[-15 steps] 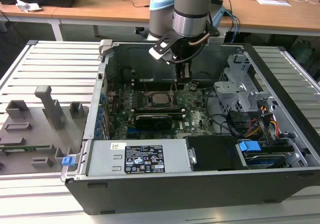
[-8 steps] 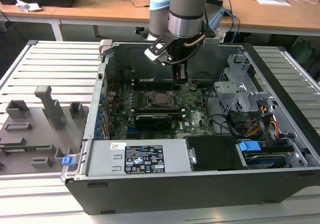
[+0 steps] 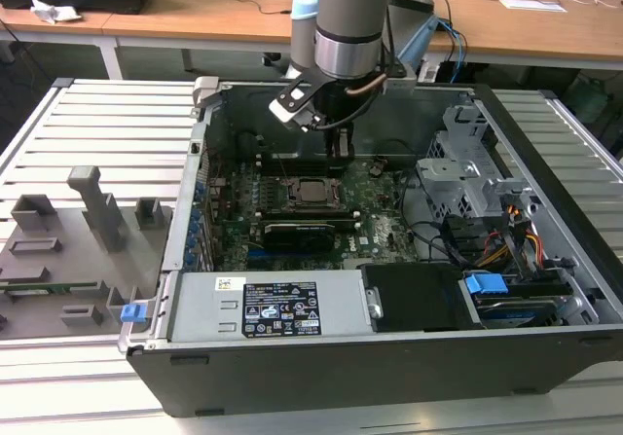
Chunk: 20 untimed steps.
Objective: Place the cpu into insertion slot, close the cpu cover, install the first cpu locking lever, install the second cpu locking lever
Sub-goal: 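Close the cpu cover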
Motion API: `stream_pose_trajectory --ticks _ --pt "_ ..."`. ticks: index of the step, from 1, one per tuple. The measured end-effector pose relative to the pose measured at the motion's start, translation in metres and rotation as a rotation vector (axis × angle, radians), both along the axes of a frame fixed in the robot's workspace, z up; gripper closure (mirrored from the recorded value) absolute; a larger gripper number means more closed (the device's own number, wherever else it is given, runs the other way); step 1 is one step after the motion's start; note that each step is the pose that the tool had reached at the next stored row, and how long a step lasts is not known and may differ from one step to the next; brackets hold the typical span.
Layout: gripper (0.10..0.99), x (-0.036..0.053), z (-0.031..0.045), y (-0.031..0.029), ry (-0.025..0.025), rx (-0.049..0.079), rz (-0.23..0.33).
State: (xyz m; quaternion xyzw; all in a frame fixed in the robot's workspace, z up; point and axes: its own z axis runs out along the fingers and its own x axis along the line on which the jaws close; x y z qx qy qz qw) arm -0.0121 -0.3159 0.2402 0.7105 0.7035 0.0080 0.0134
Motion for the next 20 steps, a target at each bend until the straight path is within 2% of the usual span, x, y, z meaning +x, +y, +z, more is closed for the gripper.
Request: stream_pose_trajectory --ticks 8,14,20 --pt "0.980 -0.0027 -0.0094 -0.0020 0.0000 0.000 0.000" --pt "0.980 -0.0147 -0.0131 -0.0020 0.0000 0.002 0.003" --pt "0.980 -0.0223 -0.0240 -0.0023 0.0000 0.004 0.019"
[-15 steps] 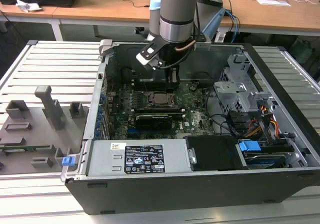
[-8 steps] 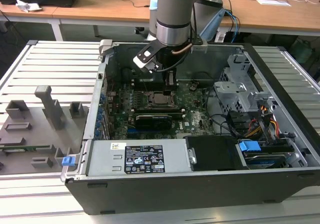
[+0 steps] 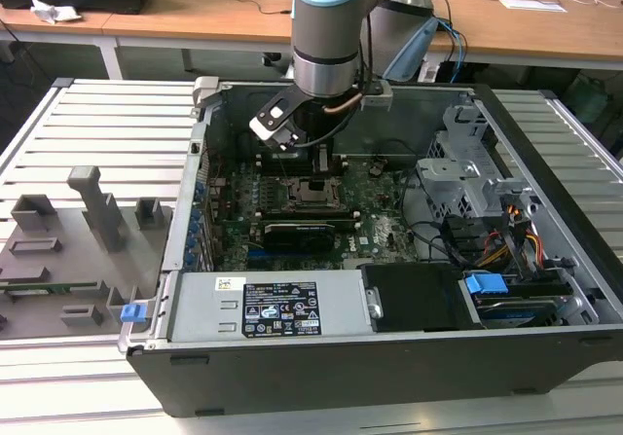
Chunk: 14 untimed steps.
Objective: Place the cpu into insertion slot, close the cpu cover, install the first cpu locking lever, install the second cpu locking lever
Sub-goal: 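Close the cpu cover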
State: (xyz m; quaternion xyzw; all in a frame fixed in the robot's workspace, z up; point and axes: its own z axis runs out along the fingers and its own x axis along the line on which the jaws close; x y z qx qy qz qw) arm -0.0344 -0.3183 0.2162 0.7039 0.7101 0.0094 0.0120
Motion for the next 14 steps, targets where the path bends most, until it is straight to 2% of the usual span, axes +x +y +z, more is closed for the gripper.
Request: stream_pose_trajectory --ticks 3,11,14 --pt "0.980 -0.0038 -0.0030 -0.0001 0.0001 0.001 0.005" --pt "0.980 -0.0196 -0.0037 0.0000 -0.0001 0.001 0.008" --pt "0.980 -0.0211 -0.0055 0.0002 0.0001 0.001 0.008"
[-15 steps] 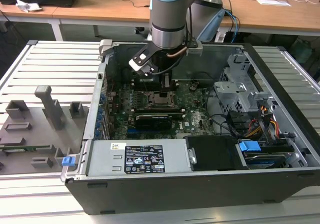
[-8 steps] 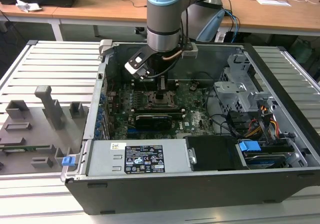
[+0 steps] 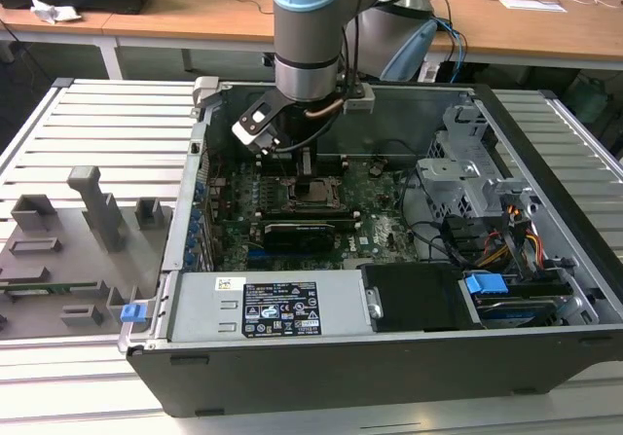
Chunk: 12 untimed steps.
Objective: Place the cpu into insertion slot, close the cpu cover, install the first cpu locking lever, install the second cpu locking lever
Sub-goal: 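Close the cpu cover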
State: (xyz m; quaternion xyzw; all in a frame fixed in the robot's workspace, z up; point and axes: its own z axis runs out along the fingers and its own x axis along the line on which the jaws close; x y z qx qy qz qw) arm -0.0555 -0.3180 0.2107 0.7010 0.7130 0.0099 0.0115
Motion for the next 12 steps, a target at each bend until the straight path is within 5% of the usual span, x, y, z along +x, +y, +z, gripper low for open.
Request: stream_pose_trajectory --ticks 6,12 --pt "0.980 -0.0001 -0.0057 0.0001 0.0003 0.000 0.000" --pt "0.980 0.0000 0.0002 0.0002 -0.0001 0.000 0.000"
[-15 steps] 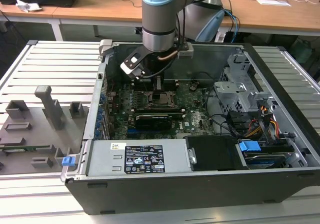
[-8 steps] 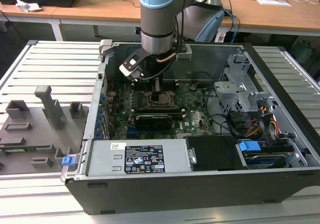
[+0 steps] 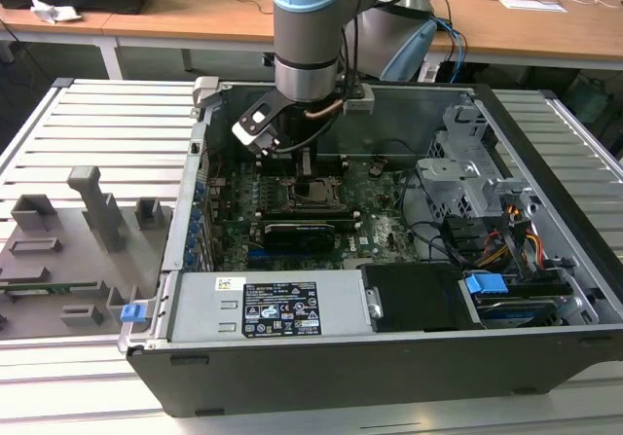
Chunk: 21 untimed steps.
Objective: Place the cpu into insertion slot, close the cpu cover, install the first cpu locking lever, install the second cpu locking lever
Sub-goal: 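Close the cpu cover, then install the first cpu locking lever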
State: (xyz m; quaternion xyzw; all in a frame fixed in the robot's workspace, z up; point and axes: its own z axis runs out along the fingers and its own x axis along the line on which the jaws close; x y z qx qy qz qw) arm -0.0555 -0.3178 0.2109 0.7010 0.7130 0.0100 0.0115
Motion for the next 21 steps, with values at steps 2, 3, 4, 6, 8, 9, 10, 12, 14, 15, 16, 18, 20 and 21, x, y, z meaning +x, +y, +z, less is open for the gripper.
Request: stream_pose_trajectory --ticks 2,3,4,6,8,9,10,12,14,15,16,18,20,21 --pt "0.980 0.0030 0.0000 0.0000 0.0010 0.000 0.000" --pt "0.980 0.0051 0.0001 0.0000 0.0015 0.000 0.000" --pt "0.980 0.0076 0.0001 0.0000 0.0018 0.000 0.000" --pt "0.980 0.0109 0.0001 -0.0001 0.0021 0.000 0.000" --pt "0.980 0.0139 0.0001 0.0000 0.0022 0.000 0.000" --pt "0.980 0.0156 0.0001 -0.0001 0.0022 0.000 0.000" --pt "0.980 0.0165 0.0001 -0.0001 0.0023 0.000 0.000" --pt "0.980 0.0181 0.0001 -0.0001 0.0023 0.000 0.000" --pt "0.980 0.0193 0.0001 -0.0001 0.0023 0.000 0.000" --pt "0.980 0.0200 0.0001 0.0000 0.0023 0.000 0.000" --pt "0.980 0.0213 0.0001 0.0000 0.0023 0.000 0.000" --pt "0.980 0.0229 0.0001 -0.0001 0.0023 0.000 0.000" --pt "0.980 0.0234 0.0001 0.0000 0.0023 0.000 0.000" --pt "0.980 0.0235 0.0002 0.0000 0.0023 0.000 0.000"
